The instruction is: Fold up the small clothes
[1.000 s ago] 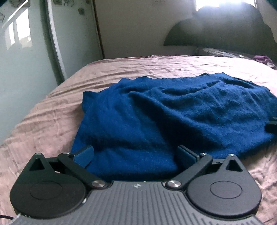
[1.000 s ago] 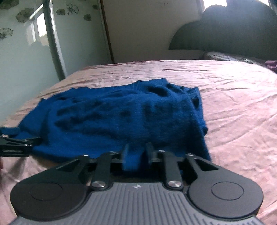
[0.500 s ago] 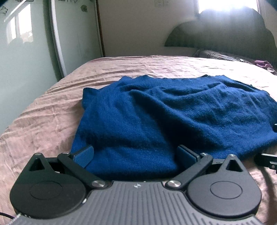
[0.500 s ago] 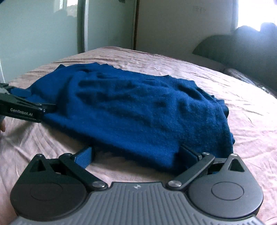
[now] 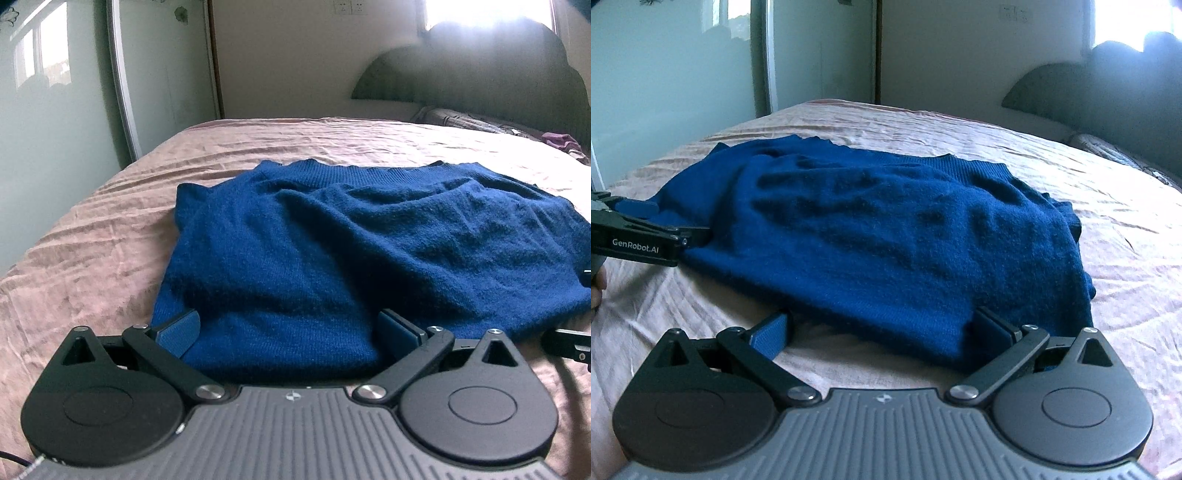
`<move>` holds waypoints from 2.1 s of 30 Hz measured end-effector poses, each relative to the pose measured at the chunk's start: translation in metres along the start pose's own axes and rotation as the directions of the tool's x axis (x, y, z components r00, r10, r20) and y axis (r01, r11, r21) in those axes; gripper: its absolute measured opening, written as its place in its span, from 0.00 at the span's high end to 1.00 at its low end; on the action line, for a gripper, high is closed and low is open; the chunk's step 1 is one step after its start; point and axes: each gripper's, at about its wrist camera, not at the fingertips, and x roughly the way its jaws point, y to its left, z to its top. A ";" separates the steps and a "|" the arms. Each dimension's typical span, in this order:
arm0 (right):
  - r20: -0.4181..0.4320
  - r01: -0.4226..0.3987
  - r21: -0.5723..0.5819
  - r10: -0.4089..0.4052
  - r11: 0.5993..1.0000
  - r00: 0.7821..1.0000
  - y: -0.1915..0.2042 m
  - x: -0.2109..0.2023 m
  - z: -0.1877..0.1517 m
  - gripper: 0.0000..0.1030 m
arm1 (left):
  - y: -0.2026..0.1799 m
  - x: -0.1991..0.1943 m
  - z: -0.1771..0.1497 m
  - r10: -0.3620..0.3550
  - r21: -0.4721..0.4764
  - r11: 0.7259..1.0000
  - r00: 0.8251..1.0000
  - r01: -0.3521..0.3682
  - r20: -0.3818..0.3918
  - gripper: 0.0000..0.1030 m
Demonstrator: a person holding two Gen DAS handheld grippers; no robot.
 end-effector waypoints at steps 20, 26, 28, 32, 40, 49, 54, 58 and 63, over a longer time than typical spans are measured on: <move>0.125 0.081 0.207 -0.108 0.975 0.986 -0.041 -0.017 0.040 0.00 | 0.049 -0.010 0.025 0.079 -0.015 0.997 0.996 -0.078 0.035 0.07; 0.048 0.156 0.236 -0.172 0.959 0.984 -0.076 -0.026 0.027 0.00 | 0.081 0.003 0.015 0.041 -0.104 0.994 0.998 -0.045 -0.036 0.11; 0.016 0.147 0.202 -0.153 0.968 0.988 -0.073 -0.024 0.025 0.00 | 0.081 0.004 0.014 0.020 -0.105 0.994 0.998 -0.025 -0.052 0.17; 0.078 0.095 0.057 -0.099 0.994 0.992 -0.032 -0.028 0.040 0.00 | 0.079 -0.004 0.029 -0.022 -0.072 0.997 0.999 0.020 -0.027 0.17; 0.201 0.103 -0.498 -0.001 0.861 0.980 0.112 -0.017 0.049 0.00 | 0.101 0.023 0.068 -0.083 -0.098 0.992 0.994 0.076 -0.070 0.10; 0.200 0.130 -0.668 0.009 0.733 0.980 0.188 0.006 0.024 0.00 | 0.154 0.096 0.093 -0.354 -0.393 0.884 0.911 0.252 -0.212 0.10; 0.235 0.178 -0.682 -0.018 0.709 0.972 0.210 0.018 0.014 0.00 | 0.150 0.112 0.103 -0.442 -0.390 0.855 0.875 0.343 -0.199 0.10; 0.275 0.228 -0.659 -0.052 0.717 0.960 0.219 0.036 0.025 0.02 | 0.146 0.125 0.106 -0.536 -0.391 0.809 0.824 0.440 -0.181 0.09; 0.301 0.261 -0.658 -0.070 0.706 0.951 0.230 0.051 0.038 0.15 | 0.141 0.138 0.111 -0.555 -0.365 0.801 0.817 0.474 -0.158 0.08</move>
